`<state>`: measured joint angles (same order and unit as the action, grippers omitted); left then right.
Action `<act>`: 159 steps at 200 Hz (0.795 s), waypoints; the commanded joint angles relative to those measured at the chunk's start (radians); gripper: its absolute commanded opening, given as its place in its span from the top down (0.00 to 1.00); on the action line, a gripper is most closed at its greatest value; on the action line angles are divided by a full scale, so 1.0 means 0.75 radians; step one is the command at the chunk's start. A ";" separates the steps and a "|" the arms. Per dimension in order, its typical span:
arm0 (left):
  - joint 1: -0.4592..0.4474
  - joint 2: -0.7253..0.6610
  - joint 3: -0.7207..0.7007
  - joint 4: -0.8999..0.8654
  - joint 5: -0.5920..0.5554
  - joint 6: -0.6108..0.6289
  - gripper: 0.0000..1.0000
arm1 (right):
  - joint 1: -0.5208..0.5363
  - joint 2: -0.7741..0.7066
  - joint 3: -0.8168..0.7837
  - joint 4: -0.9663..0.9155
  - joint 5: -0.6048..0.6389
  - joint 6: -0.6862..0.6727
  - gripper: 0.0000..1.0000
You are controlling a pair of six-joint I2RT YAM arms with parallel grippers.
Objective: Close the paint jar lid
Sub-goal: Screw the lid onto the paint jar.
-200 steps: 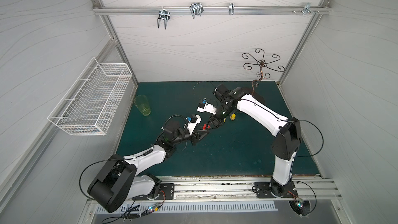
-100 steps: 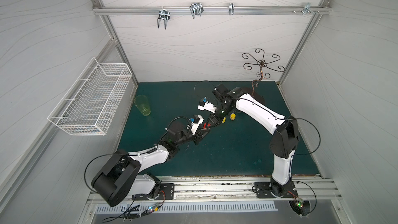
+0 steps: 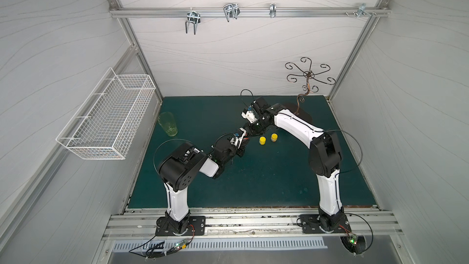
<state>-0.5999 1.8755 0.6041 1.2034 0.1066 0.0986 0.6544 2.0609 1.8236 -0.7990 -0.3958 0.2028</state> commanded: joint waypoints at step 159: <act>-0.062 -0.416 -0.315 0.269 0.193 -0.065 1.00 | 0.088 -0.416 -0.118 -0.287 -0.077 -0.332 0.27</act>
<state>-0.6266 1.5974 0.3794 1.2999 0.2264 0.0490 0.6868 1.7565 1.7283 -0.9630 -0.4747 0.0204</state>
